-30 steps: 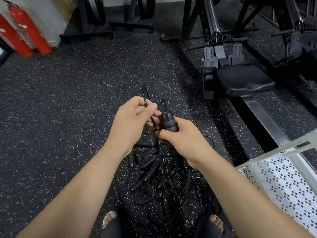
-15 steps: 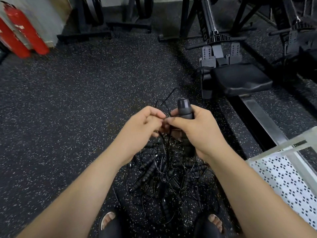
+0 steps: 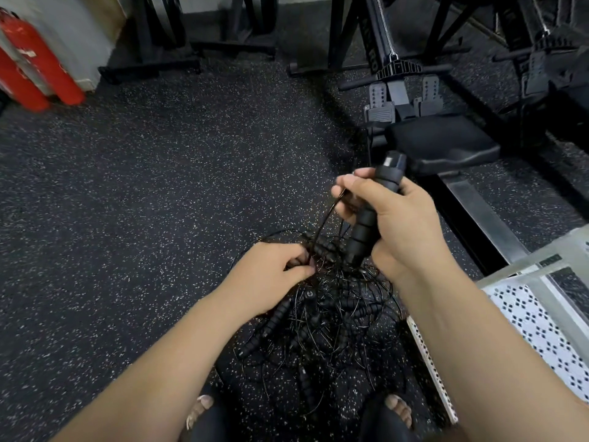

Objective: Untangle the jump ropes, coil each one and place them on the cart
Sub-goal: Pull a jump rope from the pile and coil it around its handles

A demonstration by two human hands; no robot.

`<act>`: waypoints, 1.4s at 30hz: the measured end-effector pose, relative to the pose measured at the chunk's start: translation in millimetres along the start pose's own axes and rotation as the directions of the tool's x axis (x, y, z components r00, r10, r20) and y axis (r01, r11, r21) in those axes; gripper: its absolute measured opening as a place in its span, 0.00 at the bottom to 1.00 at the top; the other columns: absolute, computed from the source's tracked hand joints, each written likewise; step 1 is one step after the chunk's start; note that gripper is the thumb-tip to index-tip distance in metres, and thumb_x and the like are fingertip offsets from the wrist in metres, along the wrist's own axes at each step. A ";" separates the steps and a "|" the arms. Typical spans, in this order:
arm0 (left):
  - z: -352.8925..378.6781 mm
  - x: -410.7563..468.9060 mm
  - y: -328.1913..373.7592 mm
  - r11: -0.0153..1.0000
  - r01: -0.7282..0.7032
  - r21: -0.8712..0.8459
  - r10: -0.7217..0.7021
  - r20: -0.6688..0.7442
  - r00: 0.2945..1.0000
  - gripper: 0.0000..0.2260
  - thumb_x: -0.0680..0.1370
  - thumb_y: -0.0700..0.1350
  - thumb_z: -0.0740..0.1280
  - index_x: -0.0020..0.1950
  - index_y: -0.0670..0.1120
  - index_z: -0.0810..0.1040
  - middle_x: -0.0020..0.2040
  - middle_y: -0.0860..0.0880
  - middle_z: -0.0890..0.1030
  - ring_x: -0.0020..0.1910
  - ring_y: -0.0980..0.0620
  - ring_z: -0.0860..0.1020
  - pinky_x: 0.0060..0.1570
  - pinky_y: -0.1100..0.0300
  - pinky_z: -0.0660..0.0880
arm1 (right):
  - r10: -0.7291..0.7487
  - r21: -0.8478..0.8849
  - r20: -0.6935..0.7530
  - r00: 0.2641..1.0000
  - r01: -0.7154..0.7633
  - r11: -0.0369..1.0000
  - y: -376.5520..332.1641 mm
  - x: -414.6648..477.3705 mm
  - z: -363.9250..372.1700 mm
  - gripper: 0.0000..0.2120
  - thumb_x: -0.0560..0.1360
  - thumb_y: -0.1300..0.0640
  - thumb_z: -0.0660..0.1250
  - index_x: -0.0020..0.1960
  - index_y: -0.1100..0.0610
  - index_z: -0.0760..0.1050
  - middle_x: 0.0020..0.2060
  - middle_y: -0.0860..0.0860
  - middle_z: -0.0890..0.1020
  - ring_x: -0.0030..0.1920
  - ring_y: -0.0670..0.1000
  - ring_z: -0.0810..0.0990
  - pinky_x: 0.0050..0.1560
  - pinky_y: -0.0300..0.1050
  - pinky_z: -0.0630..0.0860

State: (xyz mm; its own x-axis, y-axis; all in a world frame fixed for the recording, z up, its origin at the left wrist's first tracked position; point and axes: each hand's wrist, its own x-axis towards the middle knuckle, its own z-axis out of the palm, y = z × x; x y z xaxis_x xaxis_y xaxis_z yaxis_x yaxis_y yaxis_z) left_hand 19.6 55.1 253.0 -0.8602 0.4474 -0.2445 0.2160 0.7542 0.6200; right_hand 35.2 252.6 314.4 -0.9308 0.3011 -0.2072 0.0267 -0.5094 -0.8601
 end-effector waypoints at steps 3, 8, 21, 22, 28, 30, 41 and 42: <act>-0.9 1.4 -2.2 0.999 0.000 0.032 0.000 0.002 1.000 0.07 0.83 0.58 0.71 0.55 0.58 0.85 0.44 0.63 0.82 0.39 0.62 0.77 0.46 0.57 0.73 | 0.008 0.041 -0.028 1.000 -0.006 0.999 -1.1 4.3 -4.4 0.12 0.77 0.70 0.75 0.58 0.63 0.77 0.53 0.66 0.87 0.47 0.58 0.87 0.45 0.46 0.85; -8.5 -1.5 3.8 0.989 -0.083 0.119 0.097 -0.123 0.988 0.08 0.85 0.55 0.67 0.54 0.53 0.83 0.40 0.61 0.75 0.49 0.53 0.74 0.60 0.48 0.72 | 0.130 -0.061 0.071 0.989 -0.126 0.990 11.8 8.6 -8.9 0.08 0.79 0.65 0.75 0.57 0.61 0.79 0.54 0.61 0.88 0.53 0.57 0.87 0.53 0.48 0.86; -16.0 -3.4 6.1 0.976 -0.184 0.119 0.211 -0.301 0.930 0.05 0.86 0.48 0.63 0.55 0.53 0.78 0.44 0.59 0.77 0.50 0.54 0.73 0.58 0.50 0.69 | 0.093 -0.511 0.092 0.991 -0.033 0.859 39.2 -3.2 5.3 0.10 0.75 0.57 0.80 0.44 0.58 0.80 0.35 0.54 0.81 0.37 0.54 0.77 0.41 0.54 0.75; -16.2 -2.6 5.0 0.977 -0.177 0.122 0.206 -0.293 0.934 0.04 0.86 0.49 0.65 0.54 0.53 0.78 0.44 0.59 0.78 0.50 0.54 0.73 0.58 0.49 0.70 | 0.082 -0.513 0.102 0.991 -0.018 0.858 38.4 -4.1 5.9 0.10 0.75 0.58 0.80 0.45 0.60 0.80 0.35 0.55 0.81 0.36 0.54 0.77 0.41 0.54 0.75; -11.8 6.3 -12.7 0.966 -0.043 0.254 0.059 -0.056 0.997 0.03 0.81 0.50 0.70 0.51 0.58 0.77 0.48 0.62 0.77 0.58 0.51 0.74 0.64 0.43 0.74 | 0.037 -0.435 0.136 0.990 0.026 0.900 22.1 -9.2 8.3 0.06 0.77 0.61 0.78 0.46 0.60 0.81 0.36 0.56 0.83 0.35 0.51 0.79 0.37 0.48 0.77; -10.1 8.3 -19.1 0.965 -0.018 0.260 0.022 -0.014 1.000 0.03 0.81 0.54 0.71 0.54 0.60 0.80 0.53 0.61 0.80 0.61 0.51 0.74 0.67 0.42 0.73 | 0.000 -0.377 0.122 0.993 0.046 0.925 15.9 -8.7 7.6 0.06 0.77 0.62 0.78 0.45 0.57 0.81 0.37 0.55 0.84 0.36 0.51 0.80 0.36 0.47 0.77; 4.4 4.5 -5.2 0.933 -0.189 0.305 0.263 -0.223 0.939 0.09 0.82 0.58 0.69 0.56 0.58 0.86 0.71 0.61 0.74 0.83 0.52 0.55 0.83 0.43 0.42 | 0.089 -0.186 0.146 0.985 -0.061 0.981 6.5 -6.1 4.6 0.07 0.78 0.59 0.77 0.54 0.56 0.82 0.46 0.56 0.86 0.38 0.49 0.81 0.34 0.41 0.76; 4.9 3.7 -2.2 0.934 -0.203 0.293 0.275 -0.232 0.933 0.09 0.83 0.56 0.68 0.56 0.56 0.86 0.71 0.60 0.74 0.83 0.51 0.56 0.83 0.42 0.43 | 0.116 -0.223 0.167 0.979 -0.077 0.972 9.5 -6.4 3.7 0.07 0.78 0.58 0.77 0.55 0.56 0.83 0.47 0.56 0.87 0.38 0.49 0.80 0.34 0.41 0.76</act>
State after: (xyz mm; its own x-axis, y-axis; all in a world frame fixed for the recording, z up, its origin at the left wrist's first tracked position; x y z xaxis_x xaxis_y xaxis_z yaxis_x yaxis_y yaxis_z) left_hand 18.2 57.4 247.1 -0.8502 0.5137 0.1150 0.5115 0.7547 0.4108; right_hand 40.0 242.8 309.3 -0.9691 0.1011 -0.2249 0.1791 -0.3384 -0.9238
